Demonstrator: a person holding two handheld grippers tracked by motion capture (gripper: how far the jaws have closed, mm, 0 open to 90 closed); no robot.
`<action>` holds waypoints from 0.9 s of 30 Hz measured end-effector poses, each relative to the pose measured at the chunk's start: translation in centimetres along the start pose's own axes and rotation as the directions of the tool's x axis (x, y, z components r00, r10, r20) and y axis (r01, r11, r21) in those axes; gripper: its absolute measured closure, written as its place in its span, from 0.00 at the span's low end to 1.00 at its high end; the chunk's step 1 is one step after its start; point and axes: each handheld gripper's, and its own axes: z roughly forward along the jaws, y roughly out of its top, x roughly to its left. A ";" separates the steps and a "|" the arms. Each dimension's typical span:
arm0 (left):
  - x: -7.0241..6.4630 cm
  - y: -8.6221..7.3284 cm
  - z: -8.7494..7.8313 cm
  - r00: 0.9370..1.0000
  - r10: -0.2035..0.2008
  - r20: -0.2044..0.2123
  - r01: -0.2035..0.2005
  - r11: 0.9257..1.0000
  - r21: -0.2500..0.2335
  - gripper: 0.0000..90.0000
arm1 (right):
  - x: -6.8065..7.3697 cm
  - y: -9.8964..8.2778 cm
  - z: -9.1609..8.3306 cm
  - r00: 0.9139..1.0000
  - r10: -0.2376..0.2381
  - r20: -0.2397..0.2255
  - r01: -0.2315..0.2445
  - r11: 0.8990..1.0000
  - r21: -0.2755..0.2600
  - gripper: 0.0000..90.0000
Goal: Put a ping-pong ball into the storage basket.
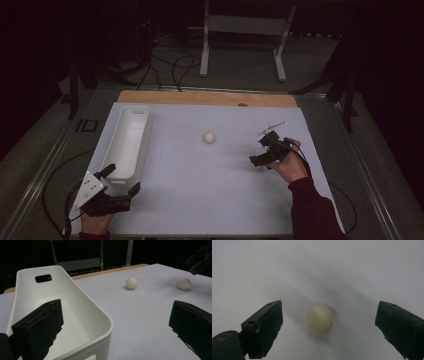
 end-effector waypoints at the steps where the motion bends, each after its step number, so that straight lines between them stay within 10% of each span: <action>1: 0.0 0.0 0.0 1.000 0.000 0.000 0.000 1.000 0.000 0.00 | 0.0 0.0 0.0 1.000 0.000 0.000 0.000 1.000 0.000 0.08; 27: 0.0 0.0 0.0 1.000 -0.003 -0.001 0.003 1.000 -0.001 0.00 | 0.2 -0.3 1.3 1.000 0.008 -0.021 -0.007 0.999 0.051 0.09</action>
